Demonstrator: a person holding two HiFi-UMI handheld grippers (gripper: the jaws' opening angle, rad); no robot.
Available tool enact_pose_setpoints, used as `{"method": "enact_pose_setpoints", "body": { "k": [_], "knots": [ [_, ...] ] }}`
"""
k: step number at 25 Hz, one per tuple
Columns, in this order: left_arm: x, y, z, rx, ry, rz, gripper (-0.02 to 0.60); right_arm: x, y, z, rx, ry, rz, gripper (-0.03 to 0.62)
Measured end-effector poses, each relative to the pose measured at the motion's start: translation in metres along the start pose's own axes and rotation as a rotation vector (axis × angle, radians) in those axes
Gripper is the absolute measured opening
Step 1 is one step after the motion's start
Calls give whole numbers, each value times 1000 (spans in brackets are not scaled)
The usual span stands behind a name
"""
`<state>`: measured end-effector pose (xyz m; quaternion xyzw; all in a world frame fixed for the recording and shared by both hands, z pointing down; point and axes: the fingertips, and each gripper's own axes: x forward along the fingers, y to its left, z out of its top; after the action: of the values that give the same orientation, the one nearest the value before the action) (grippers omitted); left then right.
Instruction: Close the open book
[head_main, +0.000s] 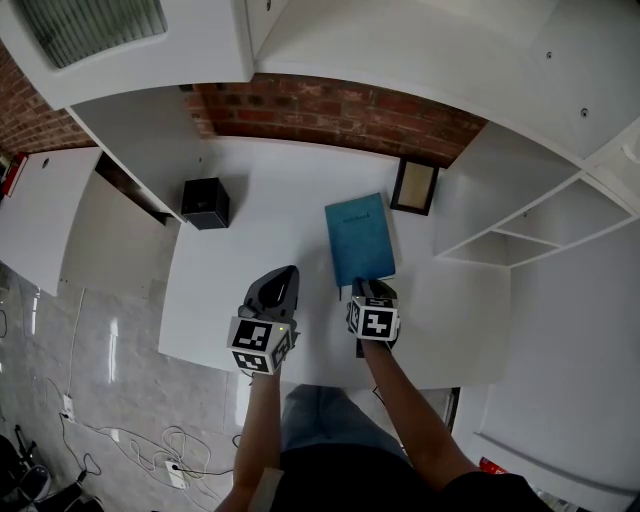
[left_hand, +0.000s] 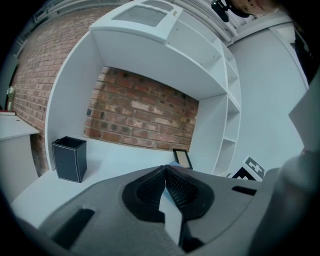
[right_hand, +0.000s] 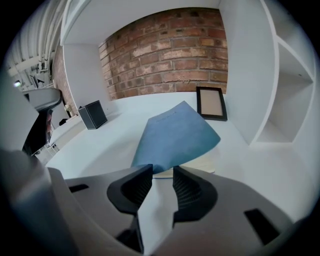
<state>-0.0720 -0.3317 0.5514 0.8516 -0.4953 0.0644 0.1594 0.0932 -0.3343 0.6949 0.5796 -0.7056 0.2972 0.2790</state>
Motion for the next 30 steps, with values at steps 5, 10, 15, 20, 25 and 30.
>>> {"method": "enact_pose_setpoints", "body": {
  "k": [5, 10, 15, 20, 25, 30],
  "knots": [
    [-1, -1, 2, 2, -7, 1, 9, -6, 0, -1, 28, -2, 26, 120],
    [1, -7, 6, 9, -11, -1, 9, -21, -12, 4, 34, -48, 34, 120],
    [2, -17, 18, 27, -36, -12, 9, -45, -28, 15, 62, -108, 27, 120],
    [2, -28, 38, 52, -71, -14, 9, -79, -38, 47, 23, -249, 36, 115],
    [-4, -36, 64, 87, -121, -12, 9, -124, -30, 96, -59, -452, 105, 100],
    [-11, -45, 93, 130, -170, -13, 9, -168, -21, 140, -142, -614, 127, 83]
  ]
}}
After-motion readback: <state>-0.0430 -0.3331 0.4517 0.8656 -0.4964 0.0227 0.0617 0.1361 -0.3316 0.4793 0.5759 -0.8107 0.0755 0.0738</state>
